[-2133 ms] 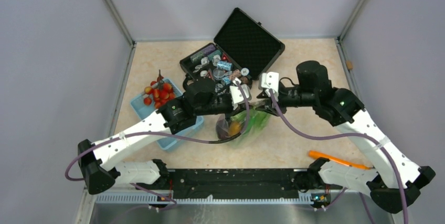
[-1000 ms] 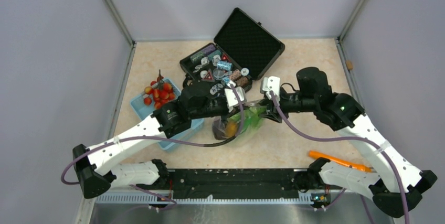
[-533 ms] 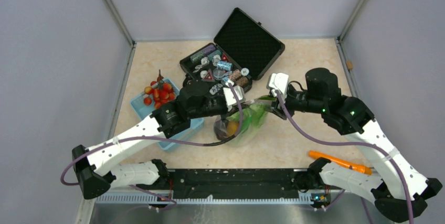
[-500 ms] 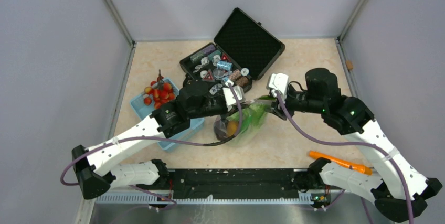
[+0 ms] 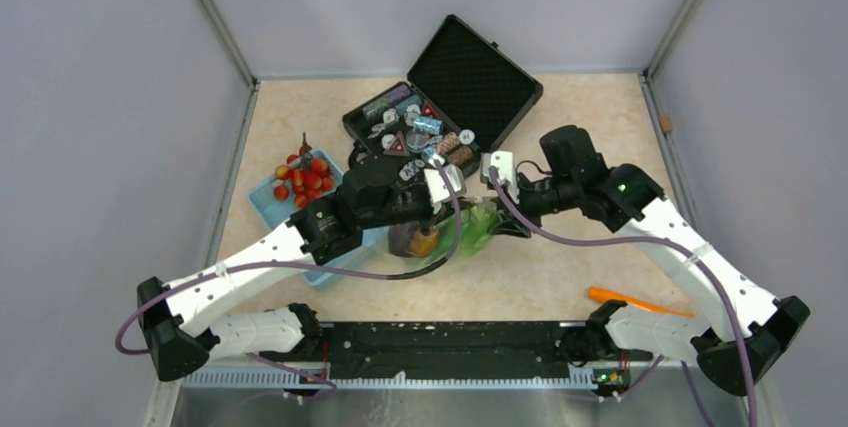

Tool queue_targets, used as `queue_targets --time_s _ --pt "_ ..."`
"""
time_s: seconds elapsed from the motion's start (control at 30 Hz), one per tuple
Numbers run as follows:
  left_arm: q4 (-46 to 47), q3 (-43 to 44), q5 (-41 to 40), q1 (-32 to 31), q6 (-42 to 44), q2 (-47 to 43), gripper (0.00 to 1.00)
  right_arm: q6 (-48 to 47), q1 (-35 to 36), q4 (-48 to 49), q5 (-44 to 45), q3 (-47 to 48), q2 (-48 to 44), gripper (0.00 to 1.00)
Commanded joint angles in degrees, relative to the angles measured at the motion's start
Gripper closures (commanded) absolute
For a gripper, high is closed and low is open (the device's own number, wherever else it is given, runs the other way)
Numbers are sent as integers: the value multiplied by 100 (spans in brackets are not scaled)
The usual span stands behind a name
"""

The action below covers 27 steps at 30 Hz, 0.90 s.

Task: Place the food in the zip-top bag and seal the zipper
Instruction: Zip the zipper food storage bag at the center of the board.

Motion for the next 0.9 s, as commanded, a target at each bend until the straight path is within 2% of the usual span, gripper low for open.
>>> queue_targets --time_s 0.0,0.03,0.07,0.1,0.13,0.2,0.27,0.37,0.47,0.6,0.87 --pt "1491 -34 -220 -8 -206 -241 100 -247 -32 -260 -1129 -103 109 72" --pt "1600 -74 -238 -8 -273 -245 100 -246 -27 -230 -1206 -178 121 73" --pt "1758 -130 -233 -8 -351 -253 100 -174 -25 -130 -1173 -242 151 79" --pt "1897 -173 -213 -8 -434 -257 100 71 -23 56 -969 -286 182 90" --pt "2010 -210 -197 -8 -506 -265 100 322 -23 281 -662 -363 168 93" --pt "2086 -245 -181 -7 -586 -275 100 434 -23 472 -287 -509 18 79" --pt "1778 -151 -205 -8 -506 -219 100 546 -23 694 -62 -571 -378 67" --pt "1357 -122 -270 -4 -336 -231 100 574 -29 794 7 -356 -955 54" --pt "1196 -149 -284 -6 -231 -302 100 523 -31 555 313 1 -1210 51" --pt "1068 -86 -112 0 -139 -331 100 549 -31 503 777 303 -1083 51" --pt "828 105 167 3 -84 -188 100 424 -25 1277 207 236 -739 51"
